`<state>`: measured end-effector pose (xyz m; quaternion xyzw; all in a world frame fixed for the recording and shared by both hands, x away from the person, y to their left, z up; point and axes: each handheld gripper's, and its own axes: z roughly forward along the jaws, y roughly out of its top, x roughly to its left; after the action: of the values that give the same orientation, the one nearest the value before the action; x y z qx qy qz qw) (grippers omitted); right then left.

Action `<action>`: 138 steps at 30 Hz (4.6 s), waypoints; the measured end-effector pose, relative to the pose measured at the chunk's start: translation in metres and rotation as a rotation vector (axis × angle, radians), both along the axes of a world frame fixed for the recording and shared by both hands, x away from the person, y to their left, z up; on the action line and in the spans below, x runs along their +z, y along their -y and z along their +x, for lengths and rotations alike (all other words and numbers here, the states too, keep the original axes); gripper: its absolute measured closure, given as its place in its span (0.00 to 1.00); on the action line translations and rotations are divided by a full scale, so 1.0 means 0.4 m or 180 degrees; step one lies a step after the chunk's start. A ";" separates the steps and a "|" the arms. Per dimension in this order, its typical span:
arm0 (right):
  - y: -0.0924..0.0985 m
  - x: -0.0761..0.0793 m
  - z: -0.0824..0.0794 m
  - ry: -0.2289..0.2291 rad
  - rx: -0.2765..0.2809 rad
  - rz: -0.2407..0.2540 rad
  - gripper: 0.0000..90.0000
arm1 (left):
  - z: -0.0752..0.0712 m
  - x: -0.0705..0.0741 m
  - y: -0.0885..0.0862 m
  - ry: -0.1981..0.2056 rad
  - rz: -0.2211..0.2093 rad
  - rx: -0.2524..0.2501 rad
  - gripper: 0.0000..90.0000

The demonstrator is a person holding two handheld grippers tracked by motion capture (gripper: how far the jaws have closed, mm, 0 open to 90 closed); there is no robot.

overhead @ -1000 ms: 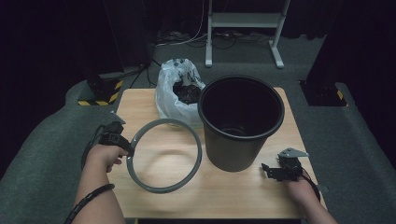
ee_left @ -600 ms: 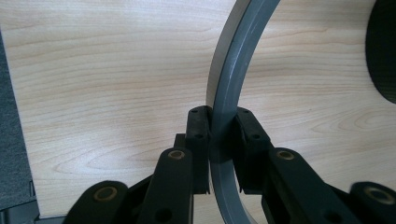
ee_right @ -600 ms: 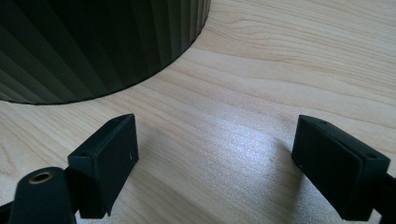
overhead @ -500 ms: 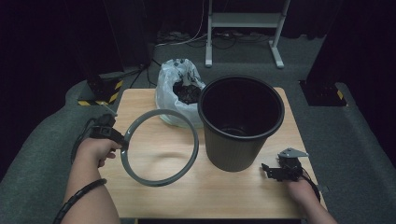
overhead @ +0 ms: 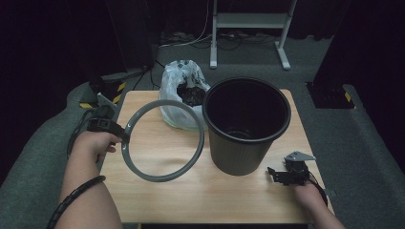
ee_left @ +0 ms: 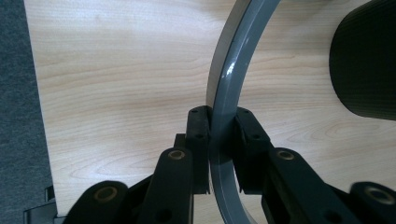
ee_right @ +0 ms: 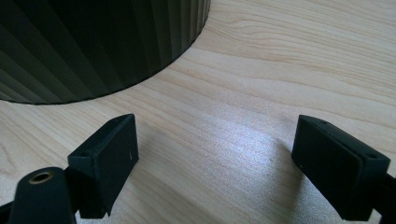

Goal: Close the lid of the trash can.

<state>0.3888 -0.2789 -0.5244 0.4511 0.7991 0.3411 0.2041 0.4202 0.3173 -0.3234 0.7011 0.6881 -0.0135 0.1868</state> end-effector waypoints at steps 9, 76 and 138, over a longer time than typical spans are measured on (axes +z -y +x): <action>0.000 0.000 -0.001 -0.0010 -0.0005 0.0003 0.16 | -0.004 0.053 -0.007 0.0116 0.0004 0.0048 0.86; -0.001 0.001 -0.002 -0.0020 -0.0009 0.0011 0.16 | 0.086 0.300 0.255 0.0557 0.0018 -0.0407 0.86; -0.001 0.001 0.000 -0.0030 0.0020 0.0012 0.16 | 0.202 0.303 0.614 0.0604 0.0356 -0.0759 0.86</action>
<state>0.3890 -0.2783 -0.5242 0.4505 0.8008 0.3411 0.1984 0.5010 0.0716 -0.2021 0.7853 0.5788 0.0690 0.2087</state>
